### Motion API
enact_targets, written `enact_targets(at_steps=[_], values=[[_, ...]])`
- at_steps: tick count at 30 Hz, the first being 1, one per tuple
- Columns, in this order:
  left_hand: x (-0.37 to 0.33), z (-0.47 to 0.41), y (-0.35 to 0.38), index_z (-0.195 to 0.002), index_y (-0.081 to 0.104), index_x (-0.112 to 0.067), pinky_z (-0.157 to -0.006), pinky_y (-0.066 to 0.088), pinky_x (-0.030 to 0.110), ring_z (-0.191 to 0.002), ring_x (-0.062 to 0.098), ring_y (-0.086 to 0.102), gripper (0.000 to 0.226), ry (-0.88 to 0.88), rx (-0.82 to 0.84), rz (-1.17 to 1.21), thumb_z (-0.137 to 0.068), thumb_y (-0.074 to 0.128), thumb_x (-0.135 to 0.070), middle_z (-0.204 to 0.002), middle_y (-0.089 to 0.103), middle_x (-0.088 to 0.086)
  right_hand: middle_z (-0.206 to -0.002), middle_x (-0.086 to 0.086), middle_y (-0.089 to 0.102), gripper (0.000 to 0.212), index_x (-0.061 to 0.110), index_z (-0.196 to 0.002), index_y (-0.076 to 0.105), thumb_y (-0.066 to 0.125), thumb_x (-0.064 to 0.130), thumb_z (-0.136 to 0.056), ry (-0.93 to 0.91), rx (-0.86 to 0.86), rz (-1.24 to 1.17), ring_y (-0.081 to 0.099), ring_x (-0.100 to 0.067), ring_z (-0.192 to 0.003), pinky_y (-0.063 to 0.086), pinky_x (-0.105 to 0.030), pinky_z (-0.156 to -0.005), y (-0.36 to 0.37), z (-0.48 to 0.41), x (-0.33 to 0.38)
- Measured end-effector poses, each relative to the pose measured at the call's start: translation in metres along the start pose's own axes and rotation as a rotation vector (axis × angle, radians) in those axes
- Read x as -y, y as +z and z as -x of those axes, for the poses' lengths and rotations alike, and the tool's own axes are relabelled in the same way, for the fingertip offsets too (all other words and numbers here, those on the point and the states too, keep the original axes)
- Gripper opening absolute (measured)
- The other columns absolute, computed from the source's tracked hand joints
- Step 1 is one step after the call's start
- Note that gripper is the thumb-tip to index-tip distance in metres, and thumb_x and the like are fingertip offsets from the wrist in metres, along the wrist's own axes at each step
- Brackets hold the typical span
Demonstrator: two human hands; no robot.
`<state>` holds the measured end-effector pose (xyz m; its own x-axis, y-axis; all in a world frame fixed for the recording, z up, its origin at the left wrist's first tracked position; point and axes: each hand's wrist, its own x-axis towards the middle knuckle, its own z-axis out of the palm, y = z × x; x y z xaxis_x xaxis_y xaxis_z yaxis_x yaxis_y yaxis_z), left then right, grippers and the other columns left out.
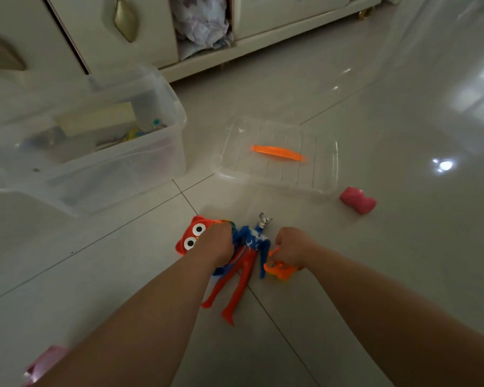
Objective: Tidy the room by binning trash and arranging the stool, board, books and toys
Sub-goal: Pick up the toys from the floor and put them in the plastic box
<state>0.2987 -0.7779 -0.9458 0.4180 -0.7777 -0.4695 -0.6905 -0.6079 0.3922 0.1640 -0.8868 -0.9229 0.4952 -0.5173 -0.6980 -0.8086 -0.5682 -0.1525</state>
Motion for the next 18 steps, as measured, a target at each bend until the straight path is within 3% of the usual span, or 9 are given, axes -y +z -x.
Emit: enact_targets(at_steps=[2,6,9,12,15,18], values=[[-0.003,-0.002,-0.001,-0.083,0.054,-0.010,-0.052,0.038,0.021,-0.063,0.014,0.048,0.009,-0.035,0.007,0.012,-0.089,0.054,-0.003,-0.070,0.047,-0.001,-0.056,-0.004,0.038,0.032,0.009,-0.060,0.048,0.063,0.024,-0.083,-0.003,-0.011,-0.004,0.044,-0.017,-0.059,0.032,-0.023,-0.046,-0.001,-0.001,0.001],[-0.004,-0.004,-0.017,-0.085,0.062,-0.002,-0.056,0.051,0.029,-0.069,0.019,0.060,0.006,-0.096,0.011,0.108,-0.088,0.057,-0.005,-0.075,0.058,0.007,-0.060,-0.009,0.050,0.020,0.004,-0.072,0.061,0.059,0.020,-0.084,-0.014,-0.024,-0.161,0.051,-0.022,-0.064,0.048,-0.032,-0.060,-0.015,0.005,0.008],[0.000,-0.003,-0.044,-0.098,0.064,0.001,-0.077,0.058,0.041,-0.082,0.028,0.068,0.015,-0.128,-0.076,0.211,-0.088,0.054,-0.003,-0.091,0.067,0.016,-0.050,-0.002,0.060,0.017,0.002,-0.074,0.063,0.066,0.015,-0.083,0.003,-0.082,-0.510,0.056,-0.009,-0.042,0.049,-0.023,-0.046,-0.035,0.014,0.016],[0.009,0.002,-0.089,-0.101,0.063,0.001,-0.080,0.057,0.045,-0.087,0.034,0.068,0.018,-0.134,-0.249,0.301,-0.088,0.052,-0.004,-0.096,0.068,0.019,-0.055,-0.007,0.057,0.007,0.002,-0.086,0.054,0.061,0.001,-0.087,-0.059,-0.200,-0.892,0.053,-0.002,-0.031,0.040,-0.014,-0.034,-0.063,0.029,0.036],[0.021,0.018,-0.143,-0.091,0.059,-0.005,-0.079,0.057,0.049,-0.086,0.036,0.068,0.011,-0.144,-0.434,0.509,-0.090,0.049,-0.005,-0.095,0.067,0.020,-0.068,-0.009,0.065,0.022,0.002,-0.107,0.057,0.065,0.008,-0.086,-0.155,-0.344,-1.094,0.060,-0.005,-0.042,0.047,-0.017,-0.043,-0.091,0.022,0.070],[0.040,0.037,-0.194,-0.089,0.054,-0.007,-0.070,0.059,0.048,-0.083,0.036,0.068,0.012,-0.187,-0.588,0.781,-0.095,0.043,-0.002,-0.093,0.063,0.019,-0.074,-0.010,0.070,0.016,0.010,-0.092,0.067,0.068,0.020,-0.080,-0.265,-0.443,-1.161,0.068,-0.020,-0.060,0.060,-0.033,-0.063,-0.116,0.019,0.117]])
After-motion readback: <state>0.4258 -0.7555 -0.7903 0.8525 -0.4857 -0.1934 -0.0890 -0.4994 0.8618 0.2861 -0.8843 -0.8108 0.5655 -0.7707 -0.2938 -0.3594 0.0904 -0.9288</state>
